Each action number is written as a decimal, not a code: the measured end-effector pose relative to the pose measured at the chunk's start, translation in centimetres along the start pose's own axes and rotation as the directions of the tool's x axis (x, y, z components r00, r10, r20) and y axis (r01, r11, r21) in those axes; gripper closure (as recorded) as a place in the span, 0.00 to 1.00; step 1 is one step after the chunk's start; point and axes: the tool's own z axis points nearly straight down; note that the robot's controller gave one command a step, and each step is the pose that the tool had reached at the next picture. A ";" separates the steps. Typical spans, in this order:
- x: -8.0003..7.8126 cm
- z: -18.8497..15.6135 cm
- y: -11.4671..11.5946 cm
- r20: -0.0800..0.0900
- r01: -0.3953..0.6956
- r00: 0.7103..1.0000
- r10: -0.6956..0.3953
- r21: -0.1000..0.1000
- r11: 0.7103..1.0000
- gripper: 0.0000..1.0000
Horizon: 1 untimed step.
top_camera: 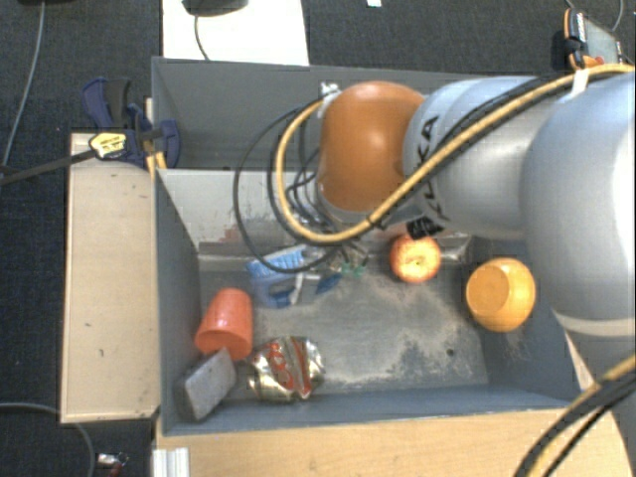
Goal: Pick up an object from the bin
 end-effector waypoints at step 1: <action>0.0 2.1 1.9 -0.006 -0.305 0.952 0.305 0.004 0.952 0.00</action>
Offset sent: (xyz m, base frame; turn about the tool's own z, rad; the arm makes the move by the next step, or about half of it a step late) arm 0.0024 0.0161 -0.0718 0.1004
